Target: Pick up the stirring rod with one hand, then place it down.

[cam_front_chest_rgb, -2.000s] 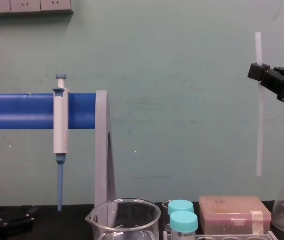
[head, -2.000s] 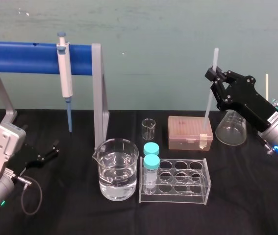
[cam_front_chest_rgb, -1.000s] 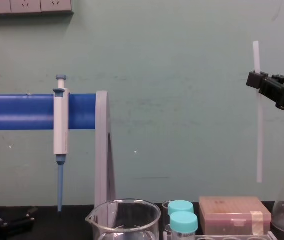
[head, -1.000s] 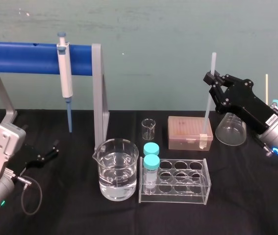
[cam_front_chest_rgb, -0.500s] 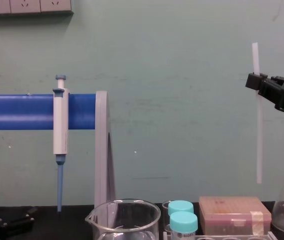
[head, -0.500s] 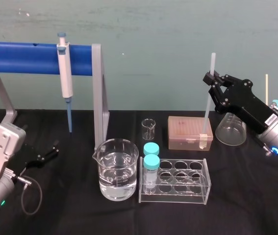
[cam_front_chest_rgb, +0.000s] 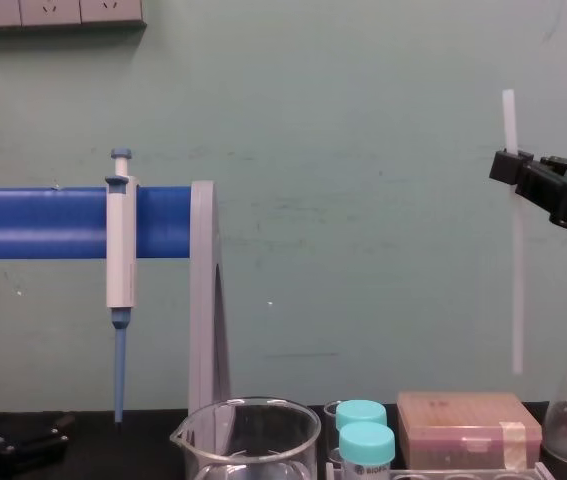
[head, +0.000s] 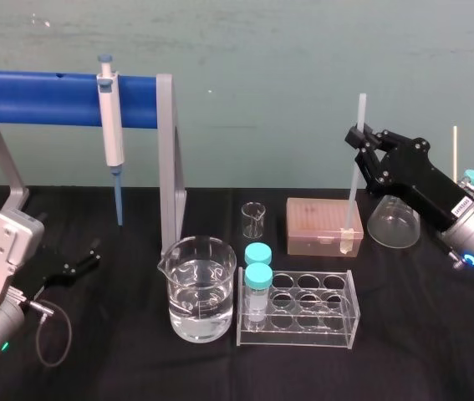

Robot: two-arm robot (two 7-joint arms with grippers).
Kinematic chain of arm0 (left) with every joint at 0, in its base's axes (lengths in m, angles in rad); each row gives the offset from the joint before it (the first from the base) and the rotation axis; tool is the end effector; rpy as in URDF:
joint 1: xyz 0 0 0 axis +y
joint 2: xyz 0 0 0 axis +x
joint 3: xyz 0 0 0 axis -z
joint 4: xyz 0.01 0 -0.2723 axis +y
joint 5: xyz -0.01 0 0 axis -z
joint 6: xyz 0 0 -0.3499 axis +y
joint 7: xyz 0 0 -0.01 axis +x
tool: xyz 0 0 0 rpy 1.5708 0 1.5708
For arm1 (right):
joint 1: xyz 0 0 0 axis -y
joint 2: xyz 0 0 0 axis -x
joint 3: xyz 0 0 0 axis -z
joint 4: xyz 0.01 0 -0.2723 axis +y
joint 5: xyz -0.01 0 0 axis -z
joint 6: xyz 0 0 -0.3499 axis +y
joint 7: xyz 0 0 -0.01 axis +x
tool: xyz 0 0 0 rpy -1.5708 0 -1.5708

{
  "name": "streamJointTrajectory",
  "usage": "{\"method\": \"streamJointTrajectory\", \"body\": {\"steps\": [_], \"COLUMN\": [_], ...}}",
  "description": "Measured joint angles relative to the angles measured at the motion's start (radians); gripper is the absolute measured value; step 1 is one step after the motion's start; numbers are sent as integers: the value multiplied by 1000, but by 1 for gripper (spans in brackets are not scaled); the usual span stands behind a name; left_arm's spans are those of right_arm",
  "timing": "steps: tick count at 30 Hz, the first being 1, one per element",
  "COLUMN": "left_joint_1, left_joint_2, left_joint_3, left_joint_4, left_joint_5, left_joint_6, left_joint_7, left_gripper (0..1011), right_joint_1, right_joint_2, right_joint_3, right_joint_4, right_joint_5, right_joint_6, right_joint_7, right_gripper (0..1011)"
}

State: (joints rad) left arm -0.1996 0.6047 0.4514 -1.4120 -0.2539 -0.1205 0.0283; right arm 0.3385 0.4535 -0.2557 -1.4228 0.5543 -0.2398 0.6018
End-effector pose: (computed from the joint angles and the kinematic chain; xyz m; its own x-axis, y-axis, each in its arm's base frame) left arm 0.3941 0.0617 -0.2958 0.2922 0.8803 0.3738 -0.9553 0.2873 0.0702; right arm 0.4456 -0.0642 -0.2029 0.6657 -0.7322 0.1443 0.6780 0.6742 0.2929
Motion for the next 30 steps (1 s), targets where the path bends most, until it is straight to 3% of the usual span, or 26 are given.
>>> {"method": "streamJointTrajectory", "body": {"steps": [9, 17, 30], "left_joint_1": [0, 0, 0], "left_joint_2": [0, 0, 0], "left_joint_3": [0, 0, 0], "left_joint_4": [0, 0, 0], "left_joint_5": [0, 0, 0], "left_joint_6": [0, 0, 0], "left_joint_7": [0, 0, 0], "left_gripper": [1000, 1000, 1000], "right_joint_1": [-39, -79, -92], "right_joint_2": [57, 96, 107], "right_joint_3": [-15, -27, -67], "right_joint_4": [-29, -43, 14], "right_joint_5": [86, 141, 117], "right_joint_6": [-22, -36, -62], "right_joint_7": [149, 211, 217], "right_gripper": [70, 70, 70]}}
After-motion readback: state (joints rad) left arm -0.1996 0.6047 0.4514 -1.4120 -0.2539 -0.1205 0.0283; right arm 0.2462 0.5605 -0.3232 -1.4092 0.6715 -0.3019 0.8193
